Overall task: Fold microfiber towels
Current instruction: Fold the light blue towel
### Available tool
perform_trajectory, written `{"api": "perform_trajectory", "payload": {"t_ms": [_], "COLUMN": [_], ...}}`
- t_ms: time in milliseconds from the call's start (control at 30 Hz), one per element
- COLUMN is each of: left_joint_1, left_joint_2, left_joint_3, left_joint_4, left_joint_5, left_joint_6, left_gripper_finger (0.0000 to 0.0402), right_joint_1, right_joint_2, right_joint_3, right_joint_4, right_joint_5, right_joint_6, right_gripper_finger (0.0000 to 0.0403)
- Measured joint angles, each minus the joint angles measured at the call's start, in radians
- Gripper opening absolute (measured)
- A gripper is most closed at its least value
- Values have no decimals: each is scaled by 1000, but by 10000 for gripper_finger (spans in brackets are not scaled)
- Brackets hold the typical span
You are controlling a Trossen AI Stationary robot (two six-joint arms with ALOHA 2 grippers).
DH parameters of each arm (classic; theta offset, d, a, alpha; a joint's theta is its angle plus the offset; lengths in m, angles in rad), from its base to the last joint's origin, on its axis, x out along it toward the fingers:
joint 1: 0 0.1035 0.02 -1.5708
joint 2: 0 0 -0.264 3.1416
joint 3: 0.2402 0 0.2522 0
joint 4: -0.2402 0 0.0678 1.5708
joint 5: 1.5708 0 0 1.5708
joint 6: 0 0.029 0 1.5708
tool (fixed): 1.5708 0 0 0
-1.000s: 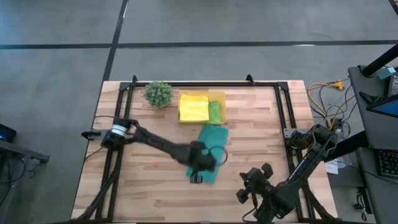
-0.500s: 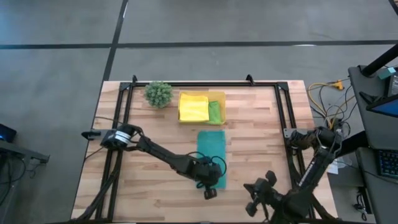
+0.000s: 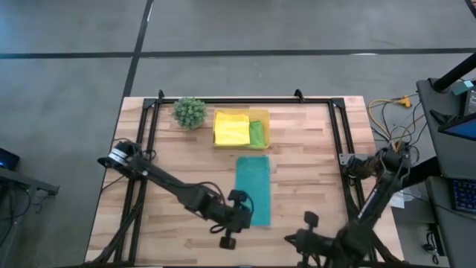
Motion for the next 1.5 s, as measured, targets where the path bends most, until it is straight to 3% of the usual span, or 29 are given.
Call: {"api": "perform_trajectory", "payload": {"t_ms": [133, 300, 400, 567, 733, 1033, 1267, 1400, 1500], "left_joint_1": [-18, -9, -1, 3, 31, 105, 104, 104, 104], "left_joint_2": [-11, -11, -5, -5, -9, -21, -22, -27, -28], "left_joint_3": [0, -3, -26, -103, -205, -309, -336, -367, -386], "left_joint_4": [-21, -168, -205, -191, -91, -7, 0, 7, 27], "left_joint_5": [0, -9, -7, -5, 17, 198, 205, 204, 204], "left_joint_6": [73, 104, 177, 305, 329, 355, 379, 366, 307], "left_gripper_finger": [0, 0, 9, 53, 117, 222, 220, 201, 189], "right_joint_1": [-69, -221, -314, -432, -475, -461, -405, -367, -342], "right_joint_2": [-69, -132, -147, -151, -150, -149, -149, -148, -148], "right_joint_3": [-103, -304, -378, -420, -419, -445, -511, -556, -579], "right_joint_4": [174, 587, 707, 659, 570, 549, 559, 615, 680], "right_joint_5": [-86, -421, -538, -547, -570, -572, -562, -543, -453], "right_joint_6": [-178, -418, -479, -517, -652, -828, -984, -1054, -1117], "right_gripper_finger": [8, 8, 8, 9, 20, 130, 226, 258, 269]}}
